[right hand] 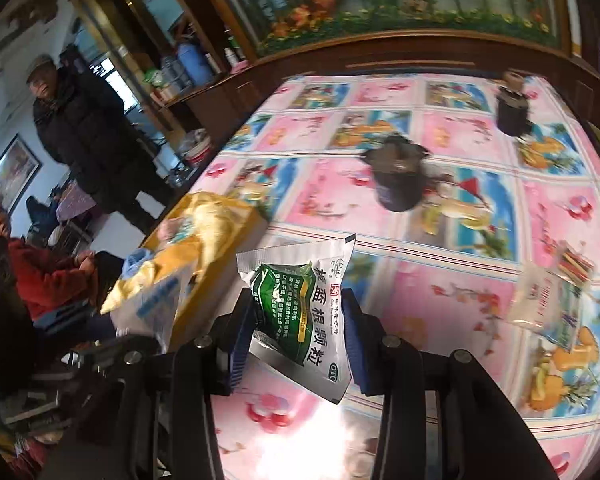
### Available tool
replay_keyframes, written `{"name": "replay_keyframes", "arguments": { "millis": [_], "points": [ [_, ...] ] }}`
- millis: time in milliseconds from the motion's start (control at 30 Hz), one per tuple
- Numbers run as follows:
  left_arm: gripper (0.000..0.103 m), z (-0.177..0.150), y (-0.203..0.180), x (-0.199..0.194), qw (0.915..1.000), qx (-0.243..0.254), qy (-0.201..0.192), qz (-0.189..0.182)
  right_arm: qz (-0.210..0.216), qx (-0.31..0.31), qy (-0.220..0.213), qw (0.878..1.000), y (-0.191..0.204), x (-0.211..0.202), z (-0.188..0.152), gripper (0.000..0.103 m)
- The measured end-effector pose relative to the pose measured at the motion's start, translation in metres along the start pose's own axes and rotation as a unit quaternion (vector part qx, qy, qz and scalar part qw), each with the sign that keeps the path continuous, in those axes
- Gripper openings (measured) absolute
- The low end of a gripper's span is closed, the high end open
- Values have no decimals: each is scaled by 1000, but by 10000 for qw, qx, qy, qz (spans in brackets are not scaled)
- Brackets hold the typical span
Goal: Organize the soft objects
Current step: 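Carry the desiccant and green packets over the box and open both tools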
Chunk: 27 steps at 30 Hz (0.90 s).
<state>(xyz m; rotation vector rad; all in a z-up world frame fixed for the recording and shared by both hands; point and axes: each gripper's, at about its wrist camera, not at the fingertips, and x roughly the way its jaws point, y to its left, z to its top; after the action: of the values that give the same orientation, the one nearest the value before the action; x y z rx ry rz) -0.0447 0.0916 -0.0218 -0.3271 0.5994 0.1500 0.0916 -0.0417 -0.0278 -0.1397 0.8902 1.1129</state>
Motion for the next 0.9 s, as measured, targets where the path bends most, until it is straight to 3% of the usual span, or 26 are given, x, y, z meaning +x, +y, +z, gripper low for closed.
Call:
{"name": "replay_keyframes", "arguments": {
  "millis": [167,367,600,900],
  "points": [
    [24,14,45,-18,9984,-165,-137,525,273,-390,138,9988,48,20,4,41],
    [24,24,97,-9,9946,-470,-41,922,558,-722,396,9950,94,51,1,41],
    [24,28,142,17,9902,-861,172,1083,687,-992,762,9898,129,88,-9,41],
    [24,27,172,50,9835,-1257,432,1225,515,-1223,1021,9859,145,119,-18,41]
  ]
}}
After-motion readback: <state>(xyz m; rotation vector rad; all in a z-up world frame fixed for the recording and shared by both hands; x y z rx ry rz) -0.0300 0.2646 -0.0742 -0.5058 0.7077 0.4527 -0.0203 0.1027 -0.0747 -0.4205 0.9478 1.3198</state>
